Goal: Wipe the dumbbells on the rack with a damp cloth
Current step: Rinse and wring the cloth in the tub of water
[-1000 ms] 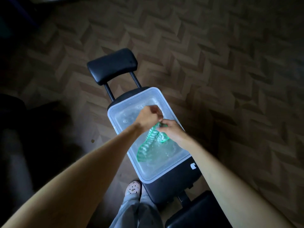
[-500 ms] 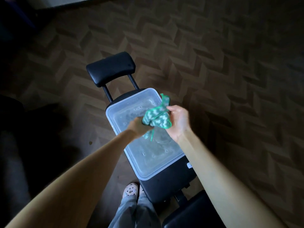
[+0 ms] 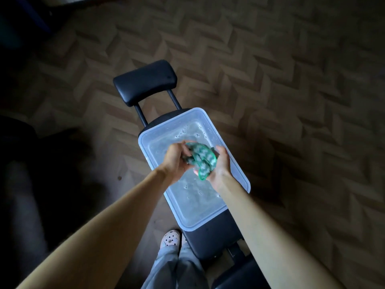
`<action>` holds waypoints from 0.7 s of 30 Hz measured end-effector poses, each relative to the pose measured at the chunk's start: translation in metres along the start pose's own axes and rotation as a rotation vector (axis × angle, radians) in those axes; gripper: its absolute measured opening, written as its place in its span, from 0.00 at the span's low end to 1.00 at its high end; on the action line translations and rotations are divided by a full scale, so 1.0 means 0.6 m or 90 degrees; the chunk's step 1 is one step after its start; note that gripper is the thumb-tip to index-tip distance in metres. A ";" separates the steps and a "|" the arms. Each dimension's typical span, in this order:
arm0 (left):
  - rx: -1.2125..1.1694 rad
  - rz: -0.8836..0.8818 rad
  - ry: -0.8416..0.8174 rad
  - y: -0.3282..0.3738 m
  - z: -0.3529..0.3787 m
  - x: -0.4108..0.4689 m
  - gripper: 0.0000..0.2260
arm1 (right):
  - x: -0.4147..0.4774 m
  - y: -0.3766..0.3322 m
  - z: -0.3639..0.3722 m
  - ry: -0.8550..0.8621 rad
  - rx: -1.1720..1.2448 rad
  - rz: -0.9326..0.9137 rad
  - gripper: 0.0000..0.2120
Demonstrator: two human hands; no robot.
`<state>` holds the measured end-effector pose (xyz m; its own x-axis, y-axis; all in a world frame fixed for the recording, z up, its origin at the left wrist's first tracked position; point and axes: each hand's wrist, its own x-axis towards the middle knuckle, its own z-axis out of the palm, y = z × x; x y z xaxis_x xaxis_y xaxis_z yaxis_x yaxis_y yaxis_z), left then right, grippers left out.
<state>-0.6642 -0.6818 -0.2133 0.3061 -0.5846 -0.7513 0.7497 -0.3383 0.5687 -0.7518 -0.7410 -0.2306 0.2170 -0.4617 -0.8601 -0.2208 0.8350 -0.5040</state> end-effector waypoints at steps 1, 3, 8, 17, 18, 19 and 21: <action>-0.010 -0.010 0.023 -0.002 0.006 0.003 0.12 | 0.002 0.002 0.006 0.018 -0.023 -0.019 0.20; 0.069 -0.006 0.074 -0.012 0.016 0.011 0.10 | 0.005 0.010 0.016 0.056 -0.108 -0.064 0.29; 0.448 0.165 0.126 -0.049 0.022 0.035 0.12 | 0.009 0.022 0.025 0.035 -0.314 -0.164 0.24; 0.445 0.206 0.175 -0.075 0.025 0.077 0.14 | 0.067 0.040 0.026 0.098 -0.201 -0.177 0.14; 0.433 0.205 0.181 -0.075 0.025 0.079 0.15 | 0.075 0.043 0.027 0.104 -0.191 -0.168 0.13; 0.430 0.202 0.186 -0.076 0.026 0.080 0.16 | 0.084 0.047 0.026 0.110 -0.183 -0.157 0.13; 0.434 0.189 0.196 -0.078 0.026 0.082 0.18 | 0.092 0.053 0.023 0.109 -0.165 -0.139 0.12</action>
<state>-0.6931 -0.7061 -0.2715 0.6590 -0.5253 -0.5383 0.1184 -0.6343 0.7639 -0.7336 -0.7358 -0.2931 0.1287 -0.6820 -0.7200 -0.4246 0.6182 -0.6615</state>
